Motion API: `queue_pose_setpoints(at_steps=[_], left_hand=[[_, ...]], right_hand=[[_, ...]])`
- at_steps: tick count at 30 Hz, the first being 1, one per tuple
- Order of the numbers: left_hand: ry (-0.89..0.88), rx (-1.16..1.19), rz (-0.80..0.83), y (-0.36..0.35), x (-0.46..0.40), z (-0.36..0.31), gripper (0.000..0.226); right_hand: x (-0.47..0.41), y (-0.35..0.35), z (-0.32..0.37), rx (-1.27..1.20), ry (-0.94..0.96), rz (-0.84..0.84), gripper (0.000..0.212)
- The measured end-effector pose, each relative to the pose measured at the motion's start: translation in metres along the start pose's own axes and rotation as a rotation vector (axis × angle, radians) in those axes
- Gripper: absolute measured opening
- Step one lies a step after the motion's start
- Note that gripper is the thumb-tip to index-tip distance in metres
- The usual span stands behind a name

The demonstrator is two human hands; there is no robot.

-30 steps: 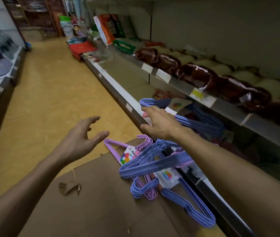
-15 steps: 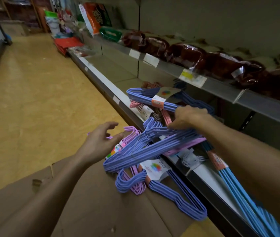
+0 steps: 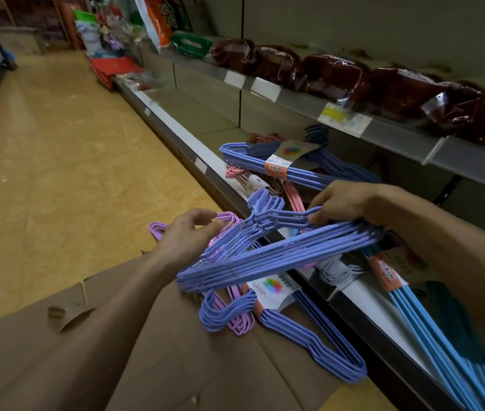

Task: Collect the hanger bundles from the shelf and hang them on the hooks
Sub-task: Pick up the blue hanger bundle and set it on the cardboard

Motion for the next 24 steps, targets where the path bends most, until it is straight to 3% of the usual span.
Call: queue_pose_setpoints(at_steps=[7, 13, 18, 24], left_hand=[[-0.006, 0.028, -0.09, 0.004, -0.008, 0.001, 0.053], [0.047, 0.056, -0.247, 0.039, -0.004, 0.012, 0.07], [0.084, 0.084, -0.345, 0.075, 0.006, 0.029, 0.052], [0.151, 0.1, -0.44, 0.121, 0.025, 0.051, 0.051]], right_hand=[[0.011, 0.001, 0.025, -0.135, 0.187, -0.025, 0.01], [0.028, -0.035, 0.046, -0.221, 0.489, -0.015, 0.017], [0.032, -0.073, 0.061, -0.359, 0.613, 0.029, 0.023], [0.042, -0.118, 0.086, -0.436, 0.776, 0.091, 0.024]])
Point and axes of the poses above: each hand's wrist, its own x-axis away from the middle knuckle, its own y-axis out of the back of the hand, z = x × y, the point moved 7 cm from there along -x, towards the middle knuckle, and after that the axes turned 11 degrees about -x, right-handed, at the moved point
